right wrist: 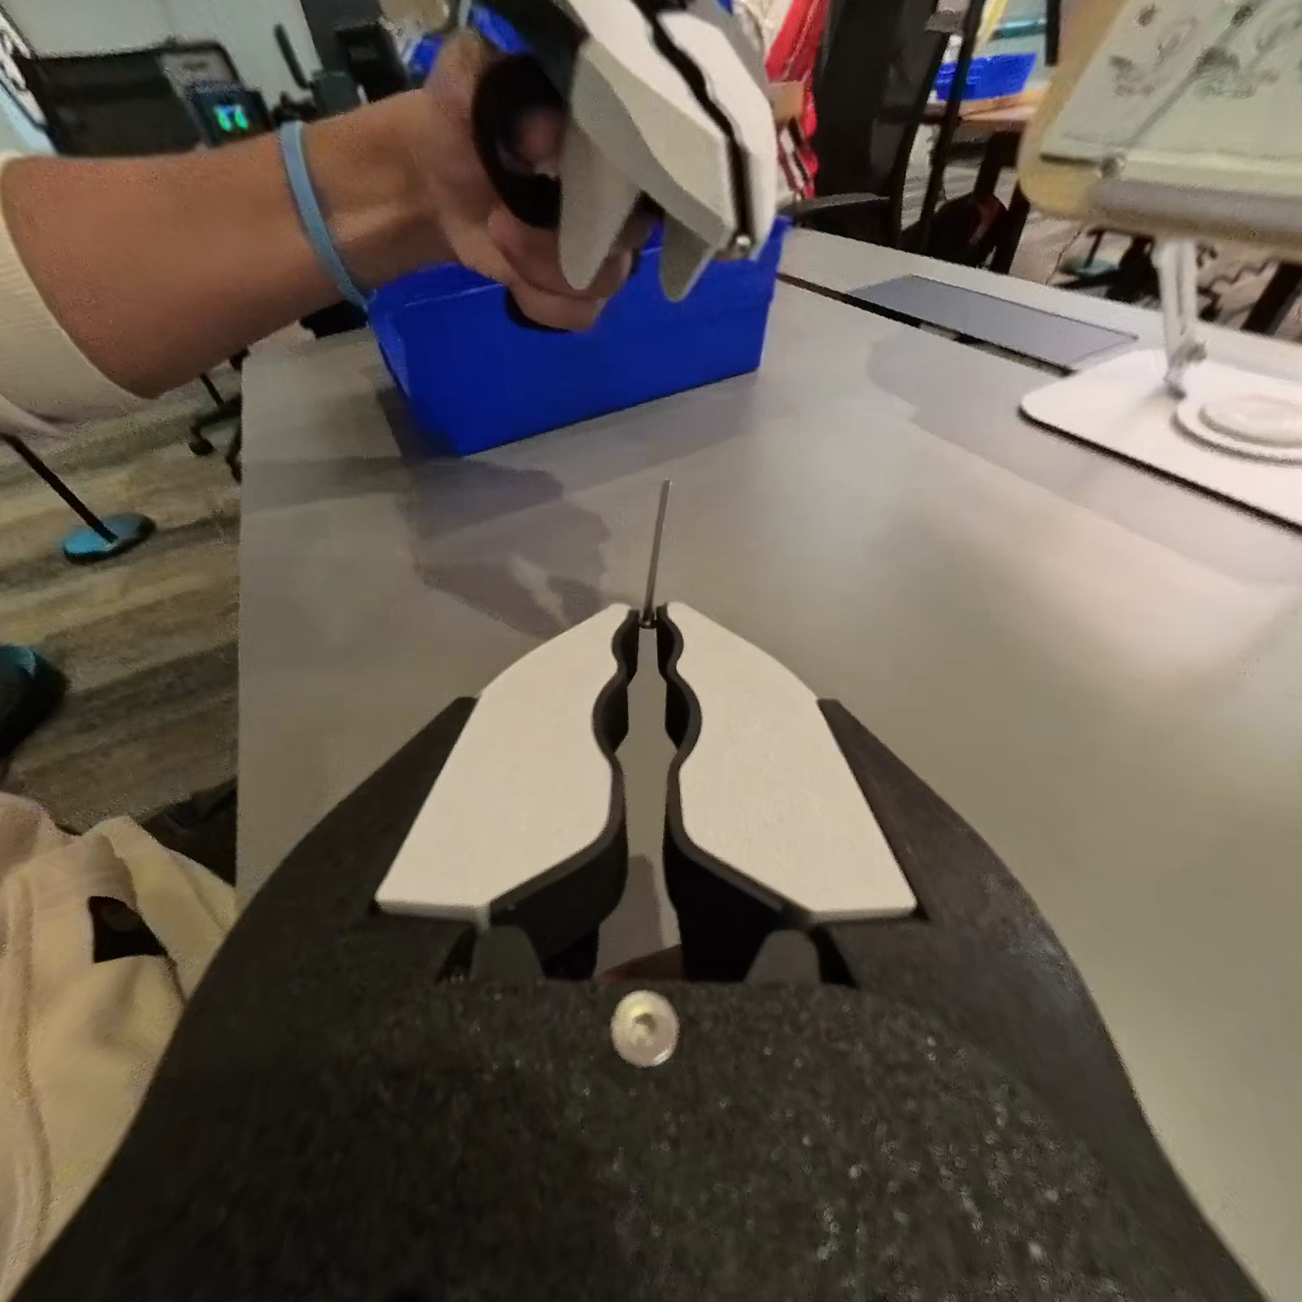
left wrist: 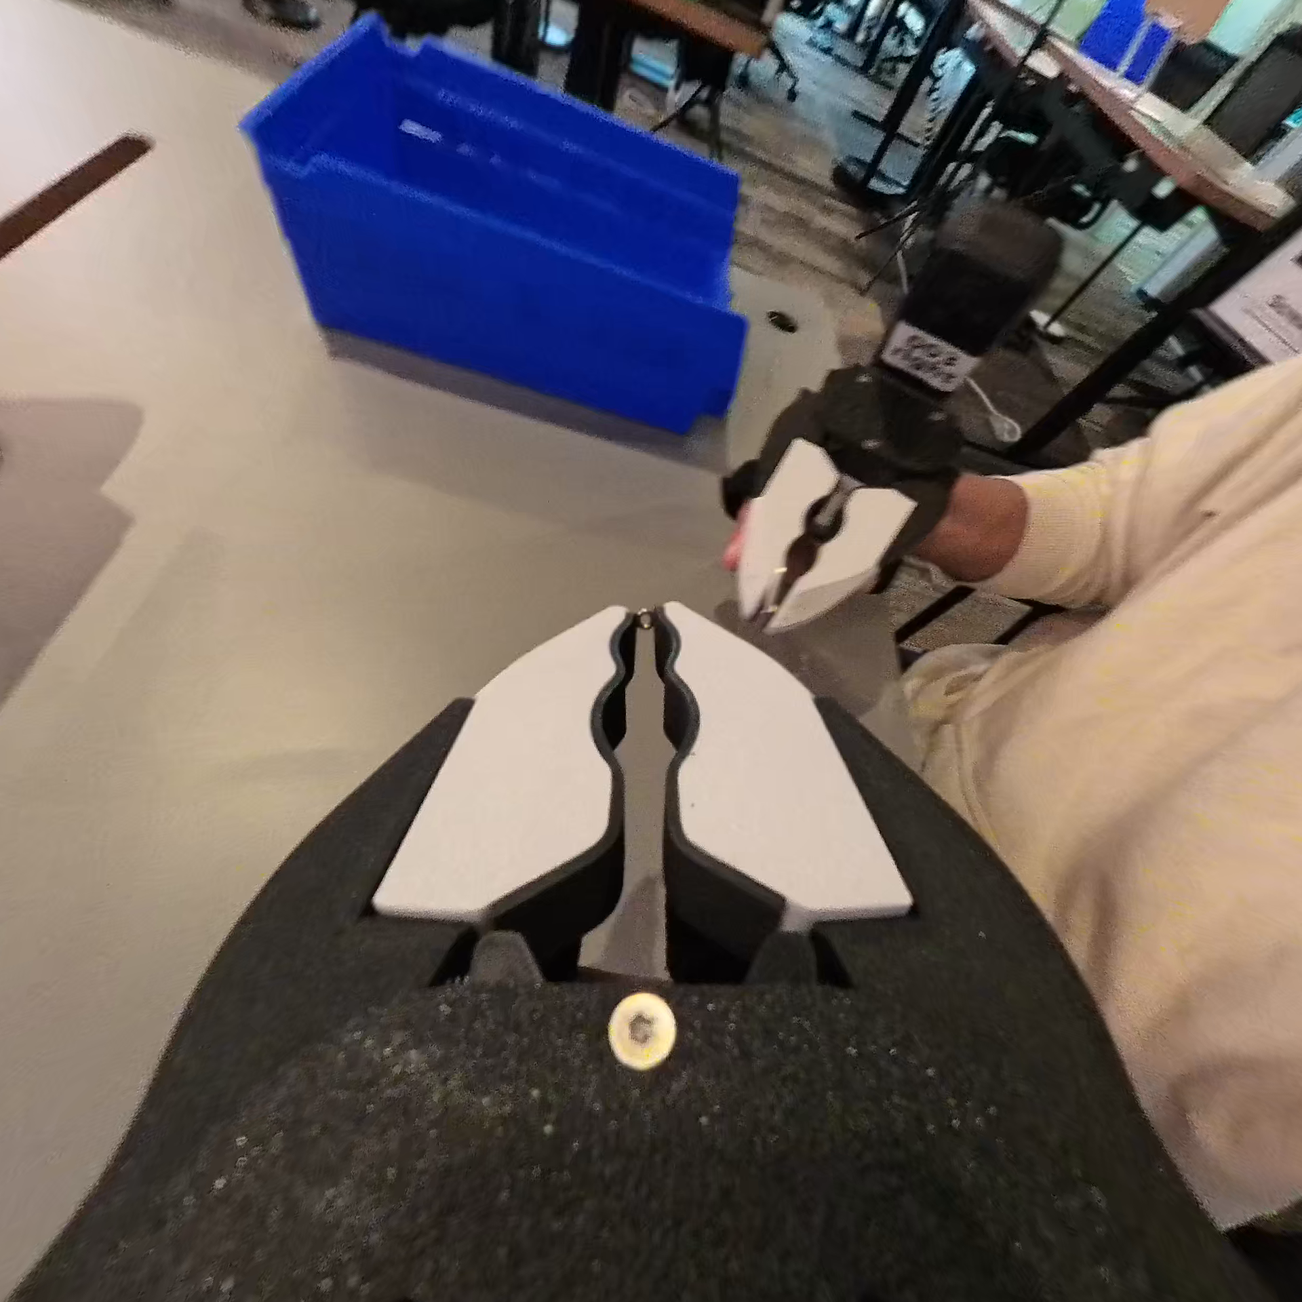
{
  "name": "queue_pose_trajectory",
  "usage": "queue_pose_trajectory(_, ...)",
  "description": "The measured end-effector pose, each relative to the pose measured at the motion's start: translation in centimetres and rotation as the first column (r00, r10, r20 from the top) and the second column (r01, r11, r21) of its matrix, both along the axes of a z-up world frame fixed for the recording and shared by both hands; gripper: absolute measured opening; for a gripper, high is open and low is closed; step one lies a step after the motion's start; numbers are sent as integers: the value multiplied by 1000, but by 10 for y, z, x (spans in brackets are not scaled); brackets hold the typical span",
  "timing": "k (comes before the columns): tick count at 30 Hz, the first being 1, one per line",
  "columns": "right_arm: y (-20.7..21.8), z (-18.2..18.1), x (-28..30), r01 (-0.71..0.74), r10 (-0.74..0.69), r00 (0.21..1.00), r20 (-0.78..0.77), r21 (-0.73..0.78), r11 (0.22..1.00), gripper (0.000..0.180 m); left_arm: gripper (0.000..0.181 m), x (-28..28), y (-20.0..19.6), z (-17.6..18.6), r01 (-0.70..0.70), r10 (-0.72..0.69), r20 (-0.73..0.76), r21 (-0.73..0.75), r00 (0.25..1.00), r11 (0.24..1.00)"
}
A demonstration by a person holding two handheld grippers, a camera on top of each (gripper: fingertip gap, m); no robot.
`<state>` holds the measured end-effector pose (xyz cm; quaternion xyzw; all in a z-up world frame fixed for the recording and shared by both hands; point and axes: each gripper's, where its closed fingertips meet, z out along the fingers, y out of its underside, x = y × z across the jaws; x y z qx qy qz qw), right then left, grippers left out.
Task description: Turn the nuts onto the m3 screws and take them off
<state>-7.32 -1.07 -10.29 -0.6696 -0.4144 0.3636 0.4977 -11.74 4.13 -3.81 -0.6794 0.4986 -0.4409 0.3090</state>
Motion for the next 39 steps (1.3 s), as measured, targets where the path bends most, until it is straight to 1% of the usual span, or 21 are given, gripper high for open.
queue_pose_trajectory(2,-6,13,-11,-34,34,999,11,49,998,4,4,0,-26,18,39,-41,51,22,998,999)
queue_pose_trajectory(4,-17,26,-24,-97,96,995,13,80,992,4,4,-1,-45,26,68,-70,49,48,996,997)
queue_pose_trajectory(7,-25,39,-38,-138,136,990,23,119,983,4,4,-2,-65,23,108,-105,-34,99,994,989)
queue_pose_trajectory(11,-29,41,-46,-157,151,987,50,138,978,4,4,-3,-81,18,153,-136,-128,134,982,979)
queue_pose_trajectory(17,-35,42,-48,-170,166,985,39,136,976,4,4,-3,-85,19,173,-148,-167,144,975,974)
queue_pose_trajectory(25,-34,40,-48,-168,161,985,58,140,976,5,4,1,-85,9,195,-163,-214,139,963,971)
queue_pose_trajectory(35,-25,28,-44,-162,151,984,90,127,979,4,4,2,-81,4,196,-157,-252,139,955,971)
queue_pose_trajectory(39,-26,25,-44,-184,169,979,113,133,974,4,4,3,-79,-2,205,-152,-297,155,943,967)
